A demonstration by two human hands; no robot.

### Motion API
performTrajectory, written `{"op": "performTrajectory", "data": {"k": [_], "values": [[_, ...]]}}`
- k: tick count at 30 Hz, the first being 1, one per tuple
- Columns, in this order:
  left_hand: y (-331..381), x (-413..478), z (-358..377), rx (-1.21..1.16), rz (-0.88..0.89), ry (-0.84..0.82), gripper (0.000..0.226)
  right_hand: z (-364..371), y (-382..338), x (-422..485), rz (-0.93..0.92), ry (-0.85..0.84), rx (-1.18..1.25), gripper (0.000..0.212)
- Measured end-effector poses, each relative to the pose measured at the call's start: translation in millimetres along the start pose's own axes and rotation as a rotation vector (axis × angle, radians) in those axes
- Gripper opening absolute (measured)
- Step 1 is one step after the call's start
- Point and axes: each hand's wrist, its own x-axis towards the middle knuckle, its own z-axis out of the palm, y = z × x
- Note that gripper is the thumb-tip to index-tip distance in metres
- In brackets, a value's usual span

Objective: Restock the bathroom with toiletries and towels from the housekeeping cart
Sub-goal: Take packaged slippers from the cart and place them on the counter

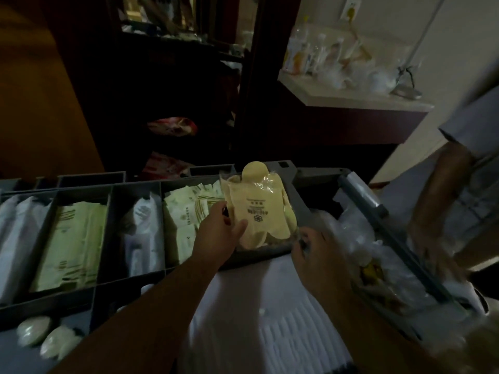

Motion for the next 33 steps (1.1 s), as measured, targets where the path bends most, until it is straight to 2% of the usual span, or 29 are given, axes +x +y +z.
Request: {"op": "performTrajectory", "data": {"k": [5,10,19,21,22,24,25,29,33], "values": [[-13,8,6,0.076,0.017,-0.017,0.064,10,-10,37,-0.042,0.043,0.140,0.025],[-19,10,2,0.056,0.019,0.022,0.070,31,-9,64,0.085,-0.011,0.363,0.030],[-15,12,-1,-0.134,-0.183,0.039,0.082,41,-14,84,0.157,-0.213,0.423,0.060],[-13,12,-1,-0.193,-0.254,0.054,0.075,36,-14,89,0.211,-0.224,0.505,0.067],[-12,13,-1,-0.207,-0.287,0.066,0.064,34,-14,92,0.233,-0.233,0.530,0.067],[-8,16,0,-0.229,-0.333,0.066,0.036,29,-14,96,0.235,-0.298,0.545,0.053],[-7,18,0,-0.252,-0.346,0.055,0.030,28,-13,97,0.223,-0.338,0.551,0.042],[-1,18,-1,-0.232,-0.343,0.091,0.033,30,-7,104,0.194,-0.399,0.584,0.005],[2,6,-17,-0.364,-0.378,0.210,0.038,36,-21,106,0.230,-0.385,0.757,0.006]]}}
